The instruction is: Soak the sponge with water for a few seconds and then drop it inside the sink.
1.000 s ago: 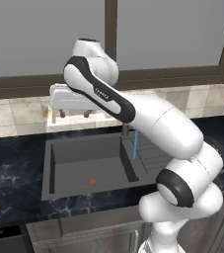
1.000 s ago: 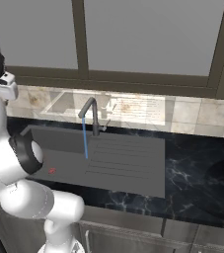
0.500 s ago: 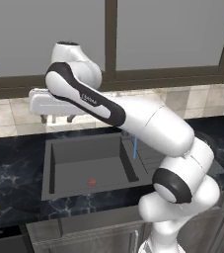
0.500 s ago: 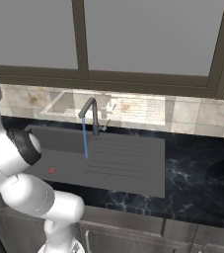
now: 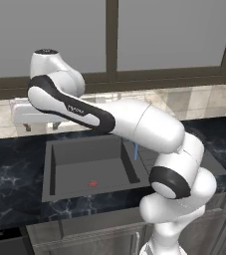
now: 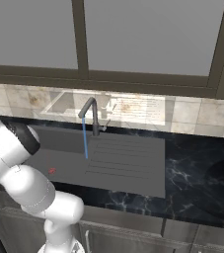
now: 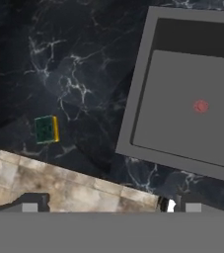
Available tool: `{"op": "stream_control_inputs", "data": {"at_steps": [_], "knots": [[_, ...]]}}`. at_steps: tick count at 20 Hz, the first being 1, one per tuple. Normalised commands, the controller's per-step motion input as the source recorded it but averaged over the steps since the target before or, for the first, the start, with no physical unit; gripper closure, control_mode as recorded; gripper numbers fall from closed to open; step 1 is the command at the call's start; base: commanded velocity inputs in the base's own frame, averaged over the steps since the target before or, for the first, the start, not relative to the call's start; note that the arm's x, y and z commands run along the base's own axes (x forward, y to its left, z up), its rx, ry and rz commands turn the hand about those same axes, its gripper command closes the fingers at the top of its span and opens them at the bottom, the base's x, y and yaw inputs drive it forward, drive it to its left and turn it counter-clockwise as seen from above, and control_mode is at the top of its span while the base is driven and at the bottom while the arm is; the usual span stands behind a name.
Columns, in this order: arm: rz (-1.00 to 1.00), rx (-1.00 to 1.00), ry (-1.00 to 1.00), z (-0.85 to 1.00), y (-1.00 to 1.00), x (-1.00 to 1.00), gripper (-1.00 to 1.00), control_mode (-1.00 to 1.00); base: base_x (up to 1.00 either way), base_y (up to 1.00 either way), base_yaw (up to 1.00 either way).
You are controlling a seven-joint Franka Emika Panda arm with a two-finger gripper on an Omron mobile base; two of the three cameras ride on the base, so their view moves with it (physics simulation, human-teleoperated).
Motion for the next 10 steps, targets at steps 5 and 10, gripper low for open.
{"op": "stream_control_inputs", "data": {"at_steps": [5,10], "knots": [[0.0,-0.06,-0.06,-0.01,0.29,0.0,-1.0,-1.0,0.0,0.0,0.0],[0.0,-0.03,-0.06,-0.02,0.2,0.0,-1.0,-1.0,0.0,0.0,0.0]]}}
